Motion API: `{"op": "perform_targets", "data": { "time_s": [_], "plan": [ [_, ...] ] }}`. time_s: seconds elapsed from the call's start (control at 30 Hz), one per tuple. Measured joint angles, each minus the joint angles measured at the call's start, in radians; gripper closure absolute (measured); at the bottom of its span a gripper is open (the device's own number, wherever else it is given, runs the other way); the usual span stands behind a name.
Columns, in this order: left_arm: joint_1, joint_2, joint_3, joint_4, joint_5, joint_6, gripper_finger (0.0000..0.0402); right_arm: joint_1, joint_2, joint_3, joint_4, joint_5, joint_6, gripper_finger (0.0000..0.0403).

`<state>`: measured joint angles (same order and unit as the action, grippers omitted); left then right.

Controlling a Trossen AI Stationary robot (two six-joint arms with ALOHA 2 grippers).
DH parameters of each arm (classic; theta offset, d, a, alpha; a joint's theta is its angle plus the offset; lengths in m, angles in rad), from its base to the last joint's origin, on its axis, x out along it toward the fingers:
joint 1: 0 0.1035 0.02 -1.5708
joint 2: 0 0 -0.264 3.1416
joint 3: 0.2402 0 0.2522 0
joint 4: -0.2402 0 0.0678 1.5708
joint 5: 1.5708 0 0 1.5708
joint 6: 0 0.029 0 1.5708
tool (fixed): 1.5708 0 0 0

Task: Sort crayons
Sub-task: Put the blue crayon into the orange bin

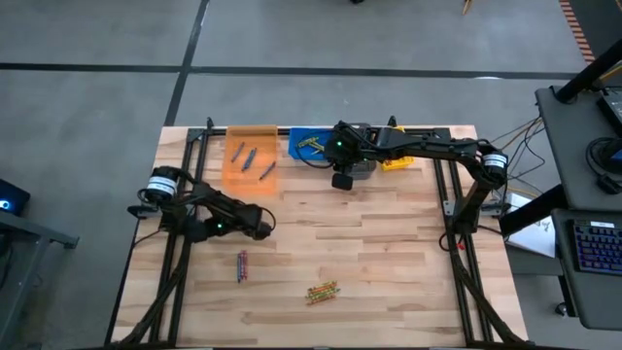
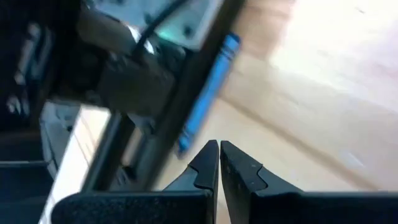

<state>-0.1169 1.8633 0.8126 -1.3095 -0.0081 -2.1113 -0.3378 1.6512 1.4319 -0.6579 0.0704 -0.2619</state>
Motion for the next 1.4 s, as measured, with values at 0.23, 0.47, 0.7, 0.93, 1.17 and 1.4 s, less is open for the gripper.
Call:
{"op": "perform_targets", "data": {
  "time_s": [0.23,0.47,0.7,0.93,1.17,1.4],
  "plan": [
    [-0.003,0.000,0.072,-0.006,-0.096,0.078,0.0402,0.000,0.000,0.000,0.000,0.000,0.004,0.0322],
    [-0.002,-0.002,0.100,-0.009,-0.135,0.346,0.0402,0.000,0.000,-0.010,-0.006,0.000,0.017,0.0325],
    [0.034,-0.003,0.116,0.007,-0.095,0.403,0.0402,0.000,0.000,-0.012,-0.002,0.000,0.017,0.0329],
    [0.101,-0.002,0.058,-0.065,0.200,0.059,0.0402,0.000,0.000,-0.013,-0.003,0.000,0.027,0.0320],
    [0.133,-0.009,-0.032,0.074,0.263,0.022,0.0402,0.000,0.000,-0.013,-0.001,0.000,0.027,0.0325],
    [0.165,-0.021,-0.050,0.045,0.178,0.027,0.0402,0.000,0.000,-0.013,0.005,0.000,0.034,0.0329]
  ]
}}
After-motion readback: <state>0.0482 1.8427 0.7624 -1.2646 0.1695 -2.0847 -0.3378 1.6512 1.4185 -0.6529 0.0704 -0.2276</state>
